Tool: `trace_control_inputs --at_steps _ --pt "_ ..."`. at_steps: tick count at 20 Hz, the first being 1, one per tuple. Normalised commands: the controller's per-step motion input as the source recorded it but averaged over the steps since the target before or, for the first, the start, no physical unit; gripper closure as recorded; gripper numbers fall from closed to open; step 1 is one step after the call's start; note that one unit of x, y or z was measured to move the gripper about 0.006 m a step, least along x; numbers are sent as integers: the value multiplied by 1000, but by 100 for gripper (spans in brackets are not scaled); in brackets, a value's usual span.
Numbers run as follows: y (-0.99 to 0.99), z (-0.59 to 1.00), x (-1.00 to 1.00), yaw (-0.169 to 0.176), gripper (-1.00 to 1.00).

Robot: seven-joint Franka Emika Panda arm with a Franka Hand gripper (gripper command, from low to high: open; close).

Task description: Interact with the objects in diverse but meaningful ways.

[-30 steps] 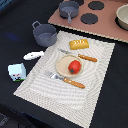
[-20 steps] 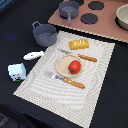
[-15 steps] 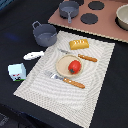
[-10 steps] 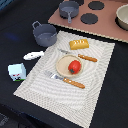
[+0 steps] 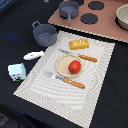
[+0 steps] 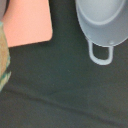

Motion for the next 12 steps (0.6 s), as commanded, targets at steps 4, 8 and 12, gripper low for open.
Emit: trace_control_inputs --at_steps 4,8,12 --pt "651 -248 -132 -17 -100" --pt "506 -253 -50 0 -100" --pt "468 -289 0 -5 -100"
